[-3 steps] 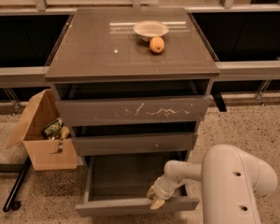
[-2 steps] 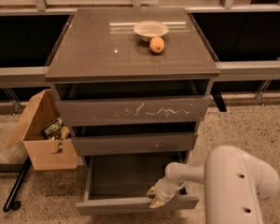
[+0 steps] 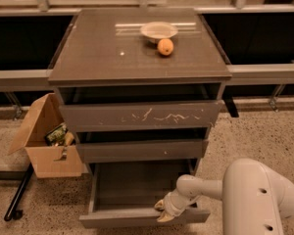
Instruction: Open bottom drawer
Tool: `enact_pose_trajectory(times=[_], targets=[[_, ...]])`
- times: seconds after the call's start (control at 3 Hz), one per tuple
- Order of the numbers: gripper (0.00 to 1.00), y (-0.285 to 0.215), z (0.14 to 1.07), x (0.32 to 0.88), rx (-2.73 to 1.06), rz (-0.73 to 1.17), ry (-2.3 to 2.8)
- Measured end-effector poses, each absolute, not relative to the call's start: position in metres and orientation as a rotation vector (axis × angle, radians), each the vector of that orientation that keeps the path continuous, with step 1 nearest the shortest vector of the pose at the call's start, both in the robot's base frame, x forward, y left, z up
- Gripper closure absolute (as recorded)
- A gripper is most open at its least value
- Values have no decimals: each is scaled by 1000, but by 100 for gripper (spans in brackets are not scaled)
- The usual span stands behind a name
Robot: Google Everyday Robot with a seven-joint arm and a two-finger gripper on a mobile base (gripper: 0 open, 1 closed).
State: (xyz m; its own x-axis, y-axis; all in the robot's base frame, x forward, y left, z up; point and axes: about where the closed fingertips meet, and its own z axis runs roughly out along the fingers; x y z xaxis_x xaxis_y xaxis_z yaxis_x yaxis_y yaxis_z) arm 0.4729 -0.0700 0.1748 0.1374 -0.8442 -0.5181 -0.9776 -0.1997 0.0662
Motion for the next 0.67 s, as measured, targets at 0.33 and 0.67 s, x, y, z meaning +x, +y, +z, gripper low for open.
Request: enact_pose_trajectory(times=[0.33,0.67], targets=[[82,-70,175,473,-2131,660,1773],[59,-70,175,473,-2131,660,1773]])
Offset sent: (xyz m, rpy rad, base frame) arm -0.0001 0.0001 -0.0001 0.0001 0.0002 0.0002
